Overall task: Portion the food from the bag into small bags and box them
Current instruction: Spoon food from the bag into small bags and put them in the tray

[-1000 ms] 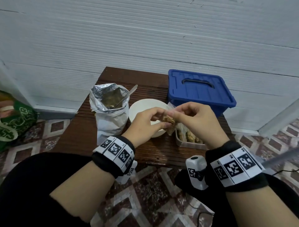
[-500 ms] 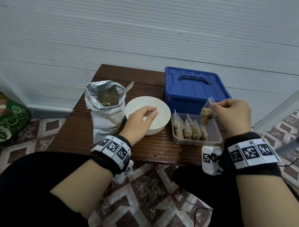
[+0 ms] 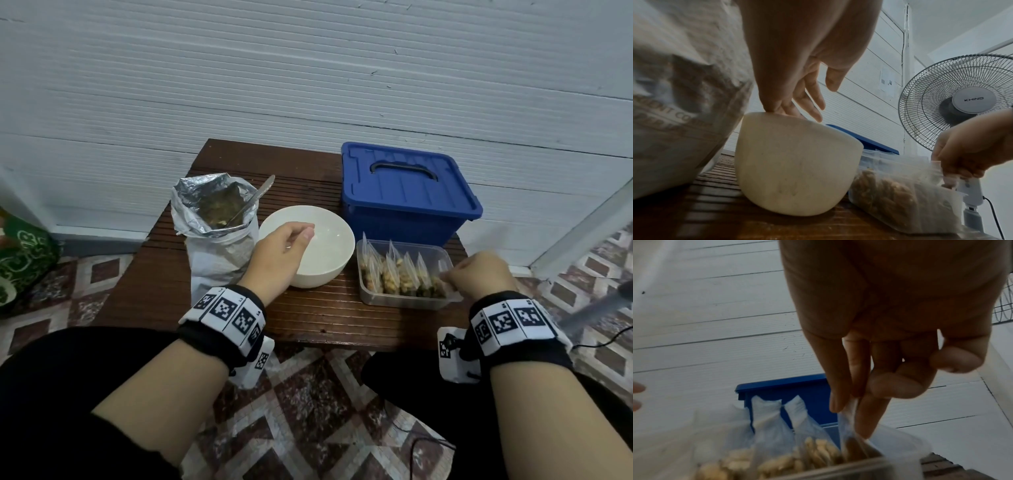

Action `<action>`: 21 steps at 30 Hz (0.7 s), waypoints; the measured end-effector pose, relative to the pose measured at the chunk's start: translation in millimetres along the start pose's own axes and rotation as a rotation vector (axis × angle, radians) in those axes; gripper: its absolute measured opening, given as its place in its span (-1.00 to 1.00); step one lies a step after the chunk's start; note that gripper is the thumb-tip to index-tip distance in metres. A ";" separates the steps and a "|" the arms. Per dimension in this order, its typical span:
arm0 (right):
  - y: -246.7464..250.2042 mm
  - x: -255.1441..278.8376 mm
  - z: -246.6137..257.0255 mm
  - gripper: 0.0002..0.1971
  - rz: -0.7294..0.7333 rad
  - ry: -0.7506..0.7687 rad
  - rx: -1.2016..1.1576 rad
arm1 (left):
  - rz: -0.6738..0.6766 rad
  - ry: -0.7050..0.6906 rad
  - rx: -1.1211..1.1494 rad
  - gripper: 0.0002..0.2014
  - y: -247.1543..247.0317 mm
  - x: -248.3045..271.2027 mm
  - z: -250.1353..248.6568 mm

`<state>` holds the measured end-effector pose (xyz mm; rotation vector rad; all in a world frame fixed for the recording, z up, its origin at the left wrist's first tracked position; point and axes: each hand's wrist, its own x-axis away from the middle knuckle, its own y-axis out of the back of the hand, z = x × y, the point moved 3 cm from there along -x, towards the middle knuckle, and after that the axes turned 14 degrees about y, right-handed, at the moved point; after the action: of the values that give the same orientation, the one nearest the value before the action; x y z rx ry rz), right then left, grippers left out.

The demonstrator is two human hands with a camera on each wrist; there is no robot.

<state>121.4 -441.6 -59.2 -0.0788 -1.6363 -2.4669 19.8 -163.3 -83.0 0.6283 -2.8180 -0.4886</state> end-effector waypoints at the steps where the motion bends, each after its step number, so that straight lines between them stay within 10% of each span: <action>1: 1.5 0.1 0.5 -0.73 0.009 0.004 -0.018 | -0.003 0.004 0.003 -0.70 0.7 0.1 -0.2; 10: 12.2 10.6 32.4 -0.84 -0.346 0.266 -0.197 | -0.059 0.000 -0.027 -0.76 4.9 -4.7 4.7; 21: -9.5 18.4 71.0 -0.90 -0.312 0.468 -0.391 | 0.088 0.063 -0.622 -0.46 -9.9 -21.3 5.1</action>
<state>97.7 -375.1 -37.3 0.6956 -1.0263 -2.7136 41.0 -160.9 -94.2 0.3733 -2.4133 -1.2248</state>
